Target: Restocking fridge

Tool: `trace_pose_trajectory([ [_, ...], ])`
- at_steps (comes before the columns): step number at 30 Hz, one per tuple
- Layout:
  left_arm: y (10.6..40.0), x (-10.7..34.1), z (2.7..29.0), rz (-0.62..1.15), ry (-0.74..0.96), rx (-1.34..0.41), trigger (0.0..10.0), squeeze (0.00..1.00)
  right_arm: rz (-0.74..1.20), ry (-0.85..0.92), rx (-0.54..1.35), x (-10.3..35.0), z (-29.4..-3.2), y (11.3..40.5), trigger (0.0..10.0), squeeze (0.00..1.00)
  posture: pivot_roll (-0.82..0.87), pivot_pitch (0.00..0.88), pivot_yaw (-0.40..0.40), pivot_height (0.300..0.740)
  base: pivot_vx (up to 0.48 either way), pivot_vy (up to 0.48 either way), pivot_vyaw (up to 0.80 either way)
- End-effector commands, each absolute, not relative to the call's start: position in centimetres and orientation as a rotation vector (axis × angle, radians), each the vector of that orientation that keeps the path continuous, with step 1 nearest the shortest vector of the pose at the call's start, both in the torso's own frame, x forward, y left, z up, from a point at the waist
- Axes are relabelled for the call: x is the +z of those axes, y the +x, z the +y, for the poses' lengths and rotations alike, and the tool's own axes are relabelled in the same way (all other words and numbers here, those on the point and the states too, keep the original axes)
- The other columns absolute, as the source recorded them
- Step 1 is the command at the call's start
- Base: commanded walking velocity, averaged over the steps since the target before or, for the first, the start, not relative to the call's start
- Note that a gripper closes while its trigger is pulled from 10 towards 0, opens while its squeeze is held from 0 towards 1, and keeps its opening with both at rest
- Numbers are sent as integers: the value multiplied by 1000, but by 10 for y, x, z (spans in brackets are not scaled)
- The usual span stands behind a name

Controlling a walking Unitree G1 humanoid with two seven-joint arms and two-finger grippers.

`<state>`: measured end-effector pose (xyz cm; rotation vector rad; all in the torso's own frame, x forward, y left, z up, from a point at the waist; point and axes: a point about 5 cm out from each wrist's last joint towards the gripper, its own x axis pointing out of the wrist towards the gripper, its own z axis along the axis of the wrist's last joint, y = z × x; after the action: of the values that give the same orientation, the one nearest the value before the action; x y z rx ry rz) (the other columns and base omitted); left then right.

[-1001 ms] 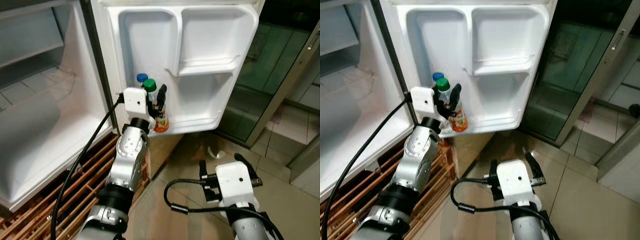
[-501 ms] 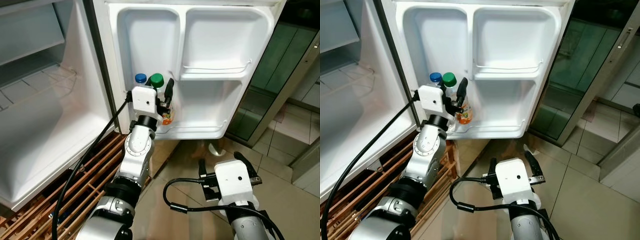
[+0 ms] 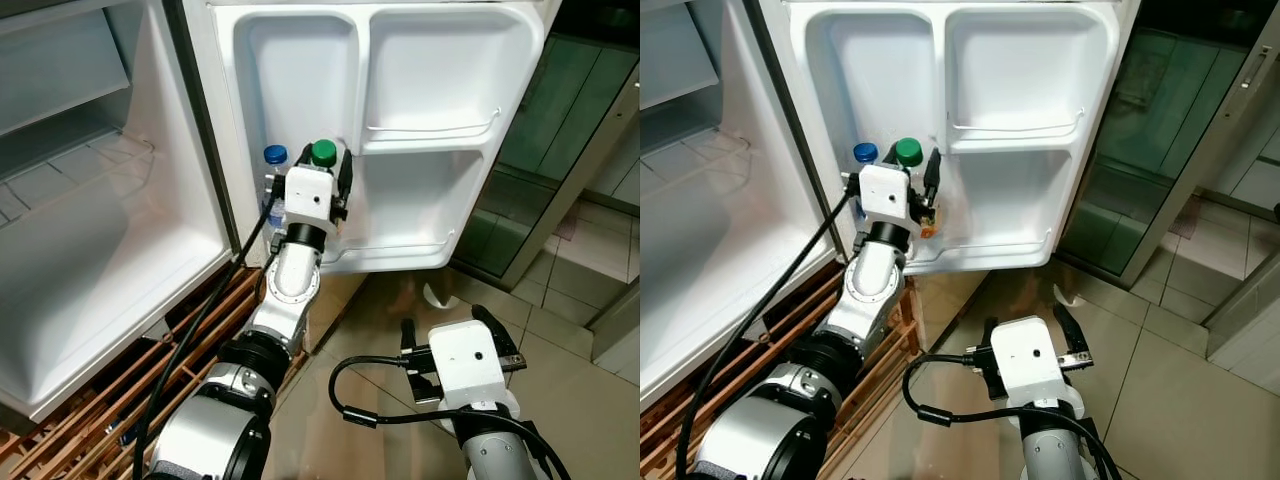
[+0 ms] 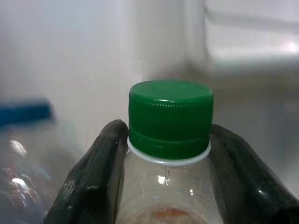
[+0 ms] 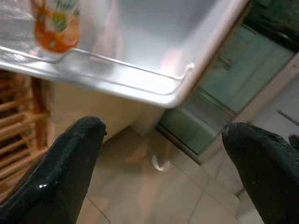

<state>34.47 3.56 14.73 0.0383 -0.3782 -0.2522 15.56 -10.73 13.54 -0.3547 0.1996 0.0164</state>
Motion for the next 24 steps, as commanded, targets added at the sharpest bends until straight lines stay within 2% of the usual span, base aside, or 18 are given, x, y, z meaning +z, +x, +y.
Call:
trace_pose_trajectory([
  [1, 338, 159, 3, -400, -41, -309, 10000, 0, -34, 59, 540, 212, 20, 93, 10000, 0, -354, 84, 68, 740, 0, 0, 0],
  [24, 338, 159, 3, -400, -41, -309, 10000, 0, -34, 59, 540, 212, 20, 93, 10000, 0, -354, 84, 68, 740, 0, 0, 0],
])
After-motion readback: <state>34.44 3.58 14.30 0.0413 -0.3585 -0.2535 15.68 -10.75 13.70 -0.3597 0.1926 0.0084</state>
